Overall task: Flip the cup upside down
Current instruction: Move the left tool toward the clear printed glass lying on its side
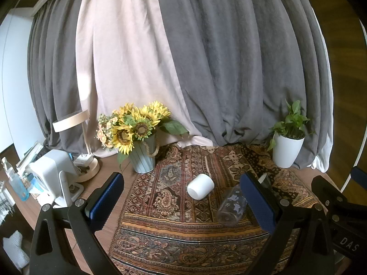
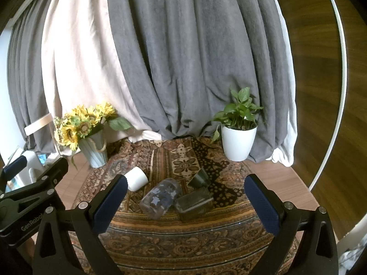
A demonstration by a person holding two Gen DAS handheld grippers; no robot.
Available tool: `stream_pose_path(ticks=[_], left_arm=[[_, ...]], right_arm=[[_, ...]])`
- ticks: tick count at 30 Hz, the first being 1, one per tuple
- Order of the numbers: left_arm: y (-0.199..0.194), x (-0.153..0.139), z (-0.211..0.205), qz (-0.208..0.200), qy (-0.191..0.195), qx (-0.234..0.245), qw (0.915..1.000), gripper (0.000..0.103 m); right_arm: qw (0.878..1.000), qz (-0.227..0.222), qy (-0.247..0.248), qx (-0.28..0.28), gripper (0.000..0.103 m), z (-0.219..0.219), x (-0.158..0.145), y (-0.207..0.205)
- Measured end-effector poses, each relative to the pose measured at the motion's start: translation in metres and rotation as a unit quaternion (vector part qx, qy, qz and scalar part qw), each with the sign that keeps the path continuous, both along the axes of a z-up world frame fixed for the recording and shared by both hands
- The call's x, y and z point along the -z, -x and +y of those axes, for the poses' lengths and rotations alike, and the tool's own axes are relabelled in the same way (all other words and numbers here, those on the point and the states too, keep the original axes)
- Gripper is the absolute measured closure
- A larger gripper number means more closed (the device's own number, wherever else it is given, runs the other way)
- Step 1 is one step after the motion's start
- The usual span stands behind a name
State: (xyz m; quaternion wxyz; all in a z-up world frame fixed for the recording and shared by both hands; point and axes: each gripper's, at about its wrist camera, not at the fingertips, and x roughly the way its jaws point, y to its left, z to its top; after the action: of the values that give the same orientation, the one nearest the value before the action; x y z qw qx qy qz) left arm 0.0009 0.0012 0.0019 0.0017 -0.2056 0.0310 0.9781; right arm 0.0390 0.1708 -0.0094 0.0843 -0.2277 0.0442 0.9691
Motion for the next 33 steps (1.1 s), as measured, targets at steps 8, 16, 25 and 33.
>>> stream_pose_path(ticks=[8,16,25,33], left_arm=[[0.0001,0.0015,0.0005,0.0,0.001,0.001,1.0,0.0],[0.0027,0.0044,-0.0002,-0.001,0.001,0.003,1.0,0.0],[0.0038,0.0061,-0.0001,-0.002,0.0,0.004,1.0,0.0],[0.0074,0.0091,0.0016,-0.006,0.002,0.008,0.9999,0.0]], right_arm=[[1.0,0.0,0.0,0.002,0.001,0.0001,0.0,0.0011],[1.0,0.0,0.0,0.003,0.001,0.0003,0.0004,0.0023],[1.0,-0.001,0.0,0.003,0.001,0.0003,0.0014,0.0037],[1.0,-0.005,0.001,0.004,0.001,0.001,0.0038,0.0081]])
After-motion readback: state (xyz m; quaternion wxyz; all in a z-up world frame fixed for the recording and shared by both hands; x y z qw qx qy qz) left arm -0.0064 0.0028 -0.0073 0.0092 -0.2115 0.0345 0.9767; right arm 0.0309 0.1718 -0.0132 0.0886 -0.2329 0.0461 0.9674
